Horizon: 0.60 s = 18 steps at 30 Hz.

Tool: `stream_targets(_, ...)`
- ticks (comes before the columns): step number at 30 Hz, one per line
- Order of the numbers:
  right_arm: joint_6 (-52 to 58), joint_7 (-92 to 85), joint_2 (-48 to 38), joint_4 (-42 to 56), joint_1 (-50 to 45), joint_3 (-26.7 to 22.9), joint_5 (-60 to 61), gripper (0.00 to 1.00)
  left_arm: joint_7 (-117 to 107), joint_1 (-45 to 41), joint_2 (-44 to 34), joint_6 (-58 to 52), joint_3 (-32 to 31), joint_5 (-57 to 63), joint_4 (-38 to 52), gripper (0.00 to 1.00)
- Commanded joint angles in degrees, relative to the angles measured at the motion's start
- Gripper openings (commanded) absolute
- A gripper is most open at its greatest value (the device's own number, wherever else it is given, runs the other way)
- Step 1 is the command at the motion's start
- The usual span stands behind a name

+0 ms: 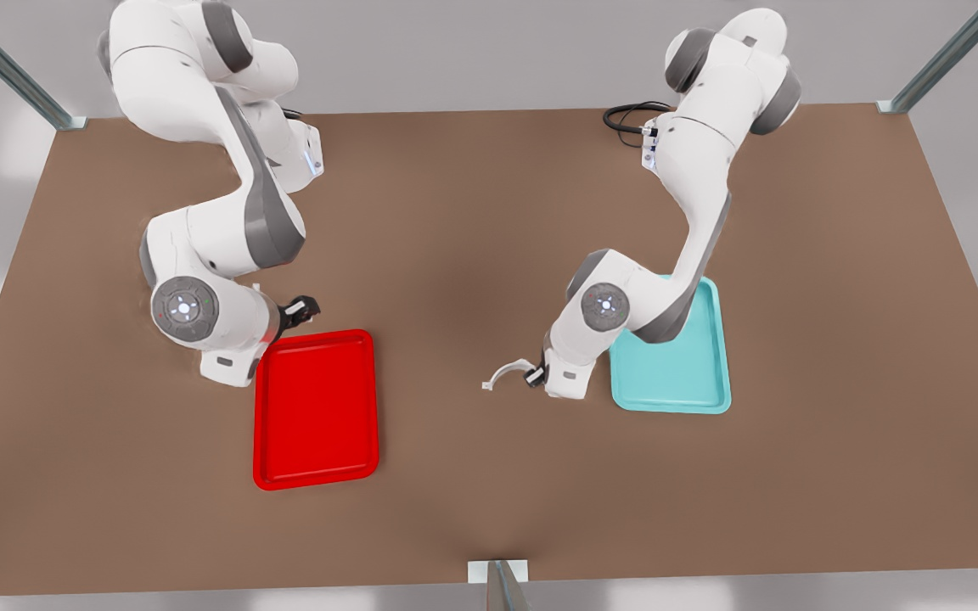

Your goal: Take the drainage pipe clamp from the left arm, pass it to the right arm, and place it in the plate on the right side

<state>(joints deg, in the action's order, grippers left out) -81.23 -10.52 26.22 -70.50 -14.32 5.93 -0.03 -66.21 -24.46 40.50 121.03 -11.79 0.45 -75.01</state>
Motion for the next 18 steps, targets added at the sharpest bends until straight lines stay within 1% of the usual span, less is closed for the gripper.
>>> stream_targets(1,-9.99,-6.79,2.07,0.54,-3.08,0.05,0.38,1.0,-25.64,-2.35,1.86,-10.82,0.01,0.61,3.29,0.21)
stream_targets(3,-20.45,-9.43,4.45,-0.07,-4.4,1.62,1.61,1.0,-29.07,-4.9,4.15,-11.26,0.01,0.52,6.9,0.21)
stream_targets(4,-23.09,-17.24,5.59,-0.25,-4.4,3.38,1.7,1.0,-29.07,-5.87,5.12,-11.34,0.01,0.52,8.04,0.21)
stream_targets(5,-25.2,-23.4,6.29,-0.51,-4.49,3.74,2.4,1.0,-29.07,-6.57,5.73,-11.61,0.01,0.52,8.91,0.21)
stream_targets(7,-28.1,-35.34,7.08,-0.69,-5.45,3.74,2.49,1.0,-29.15,-7.18,7.75,-14.6,0.01,0.52,13.48,0.21)
stream_targets(10,-37.42,-57.85,8.4,-2.27,-6.16,3.74,2.4,1.0,-29.59,-8.5,8.19,-14.6,0.1,-0.1,14.81,0.21)
stream_targets(11,-39.01,-64.18,8.23,-4.29,-6.07,4.0,2.58,1.0,-30.21,-8.68,8.37,-14.51,0.01,-0.1,15.25,0.21)
stream_targets(12,-39.01,-66.47,8.32,-4.64,-5.45,5.23,2.75,1.0,-29.95,-8.86,8.89,-14.51,0.1,-0.1,16.21,0.21)
stream_targets(13,-39.01,-69.28,8.23,-6.05,-5.45,5.32,2.84,1.0,-29.86,-9.21,9.51,-14.51,0.01,-0.27,17.18,0.21)
stream_targets(18,-40.24,-73.94,6.38,-11.94,-5.63,5.85,4.42,1.0,-29.68,-9.82,10.74,-13.72,0.01,-0.36,18.32,0.21)
